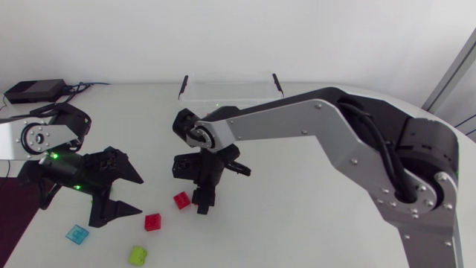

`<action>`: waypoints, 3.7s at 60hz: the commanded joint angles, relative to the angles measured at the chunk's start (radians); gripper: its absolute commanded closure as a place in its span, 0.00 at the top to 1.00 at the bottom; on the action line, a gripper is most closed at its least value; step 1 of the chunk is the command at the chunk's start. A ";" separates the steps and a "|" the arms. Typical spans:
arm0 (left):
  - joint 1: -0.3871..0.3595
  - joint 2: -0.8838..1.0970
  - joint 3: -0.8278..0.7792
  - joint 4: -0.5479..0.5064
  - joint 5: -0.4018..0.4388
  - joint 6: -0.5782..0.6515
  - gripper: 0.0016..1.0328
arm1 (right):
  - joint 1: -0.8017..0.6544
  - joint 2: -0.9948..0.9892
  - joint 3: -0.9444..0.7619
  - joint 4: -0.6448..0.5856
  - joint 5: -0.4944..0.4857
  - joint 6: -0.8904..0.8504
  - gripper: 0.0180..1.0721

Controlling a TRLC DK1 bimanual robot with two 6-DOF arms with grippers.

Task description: Pick up the duplo bricks and place them in the container

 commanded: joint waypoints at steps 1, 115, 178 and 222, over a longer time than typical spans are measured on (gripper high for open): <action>-0.025 -0.027 -0.052 -0.021 -0.012 0.039 0.88 | 0.008 0.024 0.015 -0.015 -0.007 -0.026 0.23; -0.101 0.016 0.173 0.112 -0.009 -0.259 0.34 | -0.464 0.151 0.687 0.117 0.009 0.305 0.86; -0.180 0.724 1.032 0.517 0.117 -0.844 0.90 | -0.177 -0.547 -0.359 0.374 0.015 0.213 0.95; 0.073 0.005 0.227 0.108 0.133 -0.128 0.95 | 0.062 -0.199 -0.115 0.099 -0.013 -0.049 0.95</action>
